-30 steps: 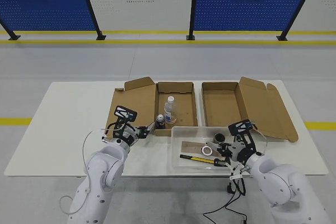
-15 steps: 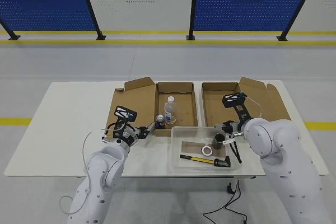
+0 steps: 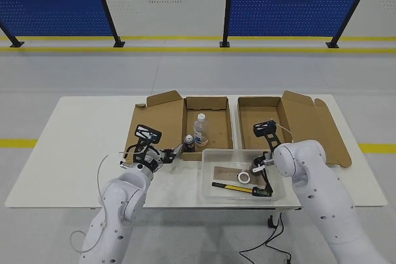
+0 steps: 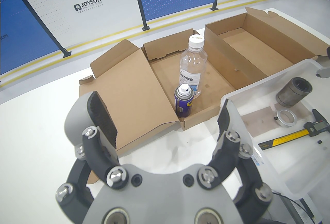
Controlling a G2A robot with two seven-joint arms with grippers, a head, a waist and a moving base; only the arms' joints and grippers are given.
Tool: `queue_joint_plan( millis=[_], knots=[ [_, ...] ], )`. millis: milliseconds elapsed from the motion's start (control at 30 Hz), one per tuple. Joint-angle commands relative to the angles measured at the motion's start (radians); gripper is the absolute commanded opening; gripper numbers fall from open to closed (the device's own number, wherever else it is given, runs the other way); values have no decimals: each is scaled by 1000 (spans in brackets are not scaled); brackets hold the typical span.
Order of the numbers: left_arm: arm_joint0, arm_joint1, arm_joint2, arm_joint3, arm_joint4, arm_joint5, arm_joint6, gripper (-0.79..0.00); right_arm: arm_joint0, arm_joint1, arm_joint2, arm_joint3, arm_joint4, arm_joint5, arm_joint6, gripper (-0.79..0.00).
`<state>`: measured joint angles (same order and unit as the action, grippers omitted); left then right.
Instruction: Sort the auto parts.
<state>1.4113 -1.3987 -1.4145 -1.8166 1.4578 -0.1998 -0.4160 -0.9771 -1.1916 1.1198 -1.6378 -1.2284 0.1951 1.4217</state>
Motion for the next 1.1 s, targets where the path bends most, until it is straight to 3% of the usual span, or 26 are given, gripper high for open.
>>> queue_joint_plan(
  millis=[0, 1067],
  knots=[
    [0, 0, 0, 0, 0, 0, 0, 0, -1, -1, 0, 15, 2, -3, -7, -465],
    [0, 0, 0, 0, 0, 0, 0, 0, 16, -35, -40, 152, -15, 14, -99, -489]
  ],
)
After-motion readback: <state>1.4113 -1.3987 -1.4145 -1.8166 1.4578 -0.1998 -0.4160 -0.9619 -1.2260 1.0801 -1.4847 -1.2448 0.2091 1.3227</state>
